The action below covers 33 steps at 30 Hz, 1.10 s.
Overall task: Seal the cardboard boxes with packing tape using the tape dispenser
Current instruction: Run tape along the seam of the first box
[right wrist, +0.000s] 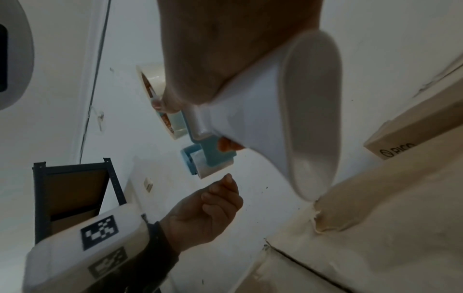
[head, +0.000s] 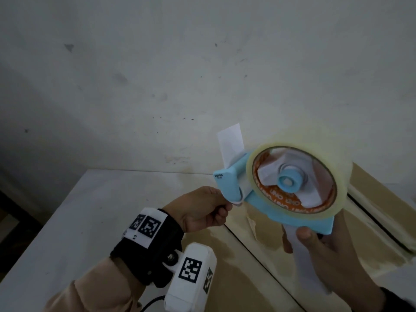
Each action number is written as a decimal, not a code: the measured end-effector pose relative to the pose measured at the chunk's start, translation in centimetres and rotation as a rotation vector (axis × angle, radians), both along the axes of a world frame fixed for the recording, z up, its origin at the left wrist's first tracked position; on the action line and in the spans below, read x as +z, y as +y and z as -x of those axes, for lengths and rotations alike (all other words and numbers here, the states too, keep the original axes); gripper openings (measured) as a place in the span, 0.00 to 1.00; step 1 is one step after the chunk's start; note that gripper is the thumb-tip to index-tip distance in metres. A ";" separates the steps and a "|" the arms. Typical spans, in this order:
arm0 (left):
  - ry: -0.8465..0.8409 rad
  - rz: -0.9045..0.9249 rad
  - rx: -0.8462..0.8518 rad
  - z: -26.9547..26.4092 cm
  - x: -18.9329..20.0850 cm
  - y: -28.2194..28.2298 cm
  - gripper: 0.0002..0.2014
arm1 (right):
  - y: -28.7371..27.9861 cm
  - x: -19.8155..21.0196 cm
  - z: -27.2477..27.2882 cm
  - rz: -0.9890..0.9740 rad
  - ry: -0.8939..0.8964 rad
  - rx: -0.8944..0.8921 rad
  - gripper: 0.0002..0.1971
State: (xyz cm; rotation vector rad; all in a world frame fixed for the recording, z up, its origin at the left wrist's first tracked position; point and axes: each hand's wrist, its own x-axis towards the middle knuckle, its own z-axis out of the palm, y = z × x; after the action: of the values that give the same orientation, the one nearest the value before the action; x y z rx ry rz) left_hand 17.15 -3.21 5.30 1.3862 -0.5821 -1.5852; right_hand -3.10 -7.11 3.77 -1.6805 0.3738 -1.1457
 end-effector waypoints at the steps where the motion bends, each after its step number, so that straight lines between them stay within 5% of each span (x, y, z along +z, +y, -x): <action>1: 0.009 0.001 0.020 0.2 0.0 0.3 0.14 | 0.1 0.0 0.1 -0.030 -0.004 -0.018 0.34; 4: 0.055 0.016 0.064 0.7 0.3 1.1 0.14 | 0.1 -0.2 0.4 -0.084 -0.035 -0.075 0.45; 13: 0.099 0.021 0.162 1.4 0.5 2.2 0.13 | -0.2 -0.4 0.4 -0.200 -0.026 -0.026 0.49; 21: 0.123 0.083 0.197 0.9 1.1 2.1 0.13 | -0.8 0.3 0.3 -0.134 -0.013 0.011 0.44; 27: 0.035 0.018 0.093 0.7 1.6 1.3 0.14 | -0.9 1.1 0.1 -0.057 -0.033 0.078 0.27; 29: 0.058 0.018 0.065 0.9 1.6 1.4 0.13 | -0.9 1.3 0.1 -0.091 -0.019 0.098 0.30; 33: 0.196 0.028 0.030 0.7 1.6 1.3 0.26 | -0.8 1.5 -0.1 -0.042 -0.041 0.098 0.30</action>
State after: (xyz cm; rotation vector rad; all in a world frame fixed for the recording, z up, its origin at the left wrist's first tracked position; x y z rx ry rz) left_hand 16.43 -1.87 6.93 1.1968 -0.4622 -1.6592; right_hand -3.00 -7.89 5.30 -1.6180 0.2847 -1.0912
